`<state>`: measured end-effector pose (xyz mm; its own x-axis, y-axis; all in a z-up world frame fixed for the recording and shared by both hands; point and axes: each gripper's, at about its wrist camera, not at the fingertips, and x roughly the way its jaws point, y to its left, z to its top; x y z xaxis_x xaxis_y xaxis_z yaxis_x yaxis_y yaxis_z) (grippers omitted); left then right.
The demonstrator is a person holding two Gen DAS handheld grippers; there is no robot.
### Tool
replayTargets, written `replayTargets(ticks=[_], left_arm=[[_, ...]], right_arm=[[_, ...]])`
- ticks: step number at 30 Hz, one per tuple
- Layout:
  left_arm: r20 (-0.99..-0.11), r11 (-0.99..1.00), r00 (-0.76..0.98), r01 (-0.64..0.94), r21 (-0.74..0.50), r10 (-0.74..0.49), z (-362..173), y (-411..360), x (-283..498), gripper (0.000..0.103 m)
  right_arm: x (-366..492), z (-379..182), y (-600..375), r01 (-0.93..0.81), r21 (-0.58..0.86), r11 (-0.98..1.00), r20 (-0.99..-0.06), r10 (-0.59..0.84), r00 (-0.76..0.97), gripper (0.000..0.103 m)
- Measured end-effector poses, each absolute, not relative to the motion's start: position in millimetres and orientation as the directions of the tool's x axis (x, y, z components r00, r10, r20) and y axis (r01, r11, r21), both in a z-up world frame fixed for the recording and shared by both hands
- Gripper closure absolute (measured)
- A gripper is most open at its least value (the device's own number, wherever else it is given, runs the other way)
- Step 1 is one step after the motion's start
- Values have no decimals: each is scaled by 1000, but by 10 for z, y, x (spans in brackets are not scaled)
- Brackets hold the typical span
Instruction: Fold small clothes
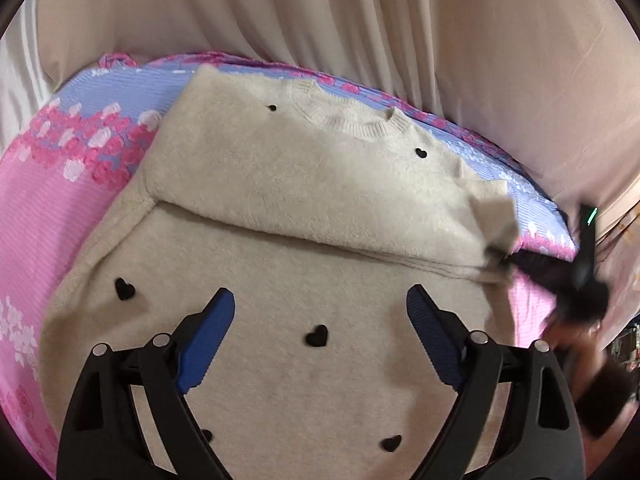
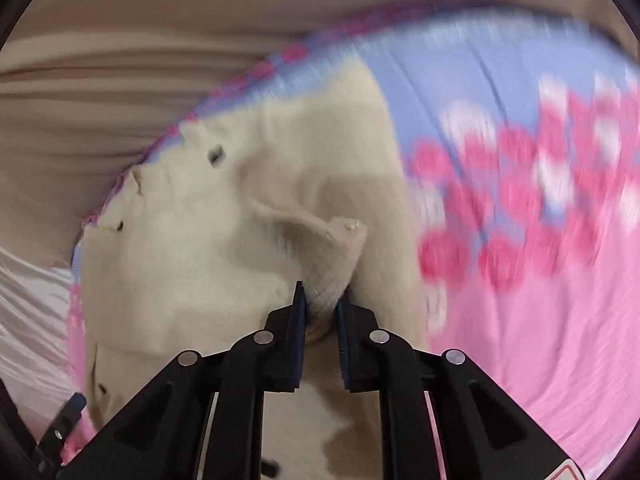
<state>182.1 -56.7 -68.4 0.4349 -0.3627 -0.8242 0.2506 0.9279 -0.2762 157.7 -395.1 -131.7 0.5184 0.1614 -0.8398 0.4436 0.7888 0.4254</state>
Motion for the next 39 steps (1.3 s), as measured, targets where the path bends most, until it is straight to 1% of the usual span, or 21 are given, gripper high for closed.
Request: replayTargets(ticks=[1, 2, 5, 6, 7, 9, 11, 12, 14, 15, 16, 17, 20, 24, 27, 31, 33, 36, 37, 38, 39], left_arm=[[-825, 928, 434, 250, -277, -364, -679, -564, 1818, 18], [-825, 928, 435, 252, -274, -362, -677, -560, 1812, 17], [-828, 931, 436, 251, -266, -354, -698, -548, 1816, 17], [-831, 932, 432, 249, -263, -350, -713, -554, 1827, 17], [-834, 933, 429, 248, -262, -348, -725, -551, 1840, 17], [-836, 933, 424, 243, -267, -350, -733, -570, 1857, 17], [-834, 932, 425, 244, -269, -352, -715, -570, 1878, 17], [-830, 932, 432, 244, -269, -352, -701, -560, 1885, 16], [-829, 936, 442, 234, -262, -342, -709, -521, 1912, 15], [-834, 941, 442, 221, -256, -331, -732, -481, 1944, 15], [-839, 945, 440, 208, -251, -320, -747, -441, 1973, 15], [-844, 951, 441, 186, -245, -304, -768, -354, 2012, 15], [-856, 965, 448, 81, -250, -260, -828, 69, 2101, 15], [-891, 973, 418, -62, -223, -178, -961, 723, 2061, 15], [-911, 980, 395, -101, -173, -120, -1032, 1120, 1858, 15], [-937, 966, 301, -125, -224, -178, -1218, 1425, 1539, 15], [-944, 957, 249, -140, -256, -216, -1341, 1491, 1448, 15], [-937, 962, 269, -99, -256, -222, -1350, 1450, 1315, 16], [-939, 967, 273, -87, -239, -208, -1341, 1422, 1307, 21], [-940, 971, 278, -76, -228, -199, -1329, 1390, 1308, 33], [-939, 974, 286, -55, -218, -194, -1308, 1357, 1312, 44]], right_arm=[[1515, -1276, -3971, 450, 449, 772, -822, 159, 546, 89], [1502, -1215, -3978, 459, 455, 763, -818, 156, 553, 84], [1581, -1069, -3926, 435, 420, 796, -824, 134, 551, 70], [1621, -1065, -3917, 425, 409, 807, -830, 136, 542, 68], [1683, -1066, -3933, 423, 400, 813, -838, 137, 529, 68], [1738, -1080, -3976, 430, 377, 820, -854, 129, 504, 89], [1683, -929, -4014, 426, 401, 811, -824, 116, 554, 89], [1601, -898, -4075, 430, 396, 812, -817, 98, 568, 85], [1550, -904, -4106, 471, 321, 821, -847, 27, 530, 72], [1507, -949, -4103, 486, 286, 826, -868, 8, 497, 71], [1454, -996, -4099, 497, 261, 828, -885, 0, 465, 71], [1366, -1029, -4094, 496, 266, 827, -890, 13, 455, 66], [930, -1084, -4021, 494, 280, 824, -897, 41, 440, 49], [344, -1207, -3788, 476, 311, 823, -914, 120, 388, 49], [-126, -1265, -3570, 462, 357, 812, -913, 199, 355, 49], [-590, -1336, -3268, 445, 384, 809, -912, 256, 321, 48], [-700, -1331, -3156, 433, 399, 808, -904, 266, 335, 43], [-736, -1337, -3016, 409, 377, 831, -904, 234, 358, 40], [-720, -1331, -2967, 394, 359, 846, -906, 213, 367, 40], [-694, -1321, -2922, 379, 336, 862, -908, 190, 373, 48], [-619, -1329, -2879, 372, 318, 872, -912, 173, 372, 96]])
